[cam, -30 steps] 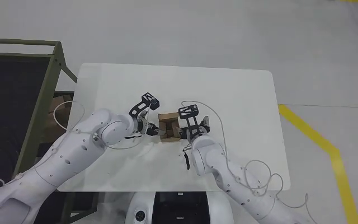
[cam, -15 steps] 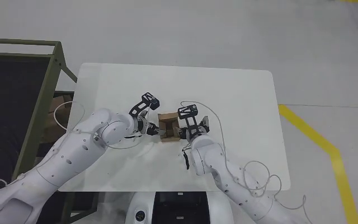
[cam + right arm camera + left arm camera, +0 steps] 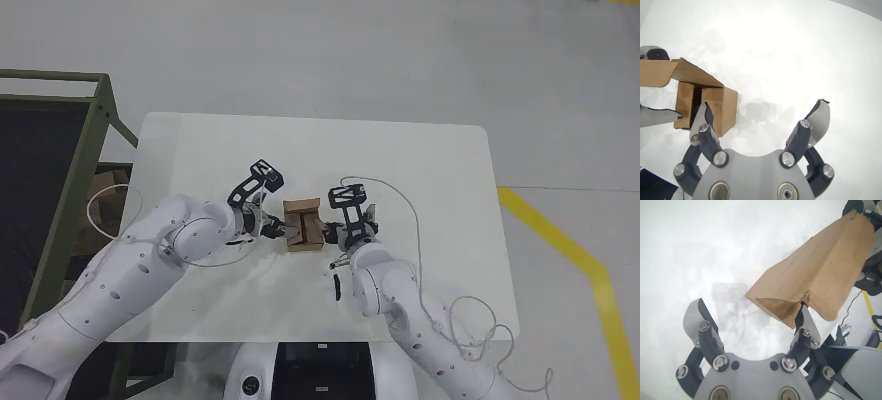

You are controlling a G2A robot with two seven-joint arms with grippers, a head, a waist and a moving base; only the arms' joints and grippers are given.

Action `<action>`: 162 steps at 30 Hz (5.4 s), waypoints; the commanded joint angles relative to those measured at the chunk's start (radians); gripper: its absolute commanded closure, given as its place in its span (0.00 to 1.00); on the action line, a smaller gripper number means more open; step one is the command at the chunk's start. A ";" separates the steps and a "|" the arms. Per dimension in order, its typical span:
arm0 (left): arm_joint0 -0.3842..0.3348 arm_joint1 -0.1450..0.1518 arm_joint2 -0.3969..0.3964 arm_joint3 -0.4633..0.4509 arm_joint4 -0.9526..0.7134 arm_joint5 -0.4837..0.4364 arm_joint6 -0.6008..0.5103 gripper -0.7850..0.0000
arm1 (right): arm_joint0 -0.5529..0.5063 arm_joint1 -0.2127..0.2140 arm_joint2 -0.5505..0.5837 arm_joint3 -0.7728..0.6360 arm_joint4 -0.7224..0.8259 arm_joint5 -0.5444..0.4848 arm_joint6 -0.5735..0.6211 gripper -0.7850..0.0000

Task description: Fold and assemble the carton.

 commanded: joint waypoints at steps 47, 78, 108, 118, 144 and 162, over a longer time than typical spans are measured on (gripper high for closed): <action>-0.025 -0.041 -0.081 0.097 -0.250 -0.561 0.127 0.00 | -0.124 0.005 0.174 -0.025 0.105 -0.158 -0.087 0.00; -0.100 -0.074 0.011 0.176 -0.320 -0.677 -0.012 0.00 | -0.283 0.039 0.246 -0.151 0.158 -0.447 -0.239 0.00; -0.168 -0.103 0.085 0.271 -0.435 -0.732 -0.091 0.00 | -0.172 0.015 0.137 -0.040 0.069 -0.321 -0.173 0.00; -0.181 -0.109 0.101 0.282 -0.447 -0.744 -0.106 0.00 | -0.164 0.012 0.136 -0.021 0.070 -0.318 -0.170 0.00; -0.195 -0.116 0.117 0.305 -0.477 -0.755 -0.114 0.00 | -0.196 0.017 0.131 -0.019 0.013 -0.374 -0.221 0.00; -0.200 -0.110 0.125 0.304 -0.486 -0.765 -0.108 0.00 | -0.156 -0.001 0.092 0.013 -0.012 -0.302 -0.197 0.00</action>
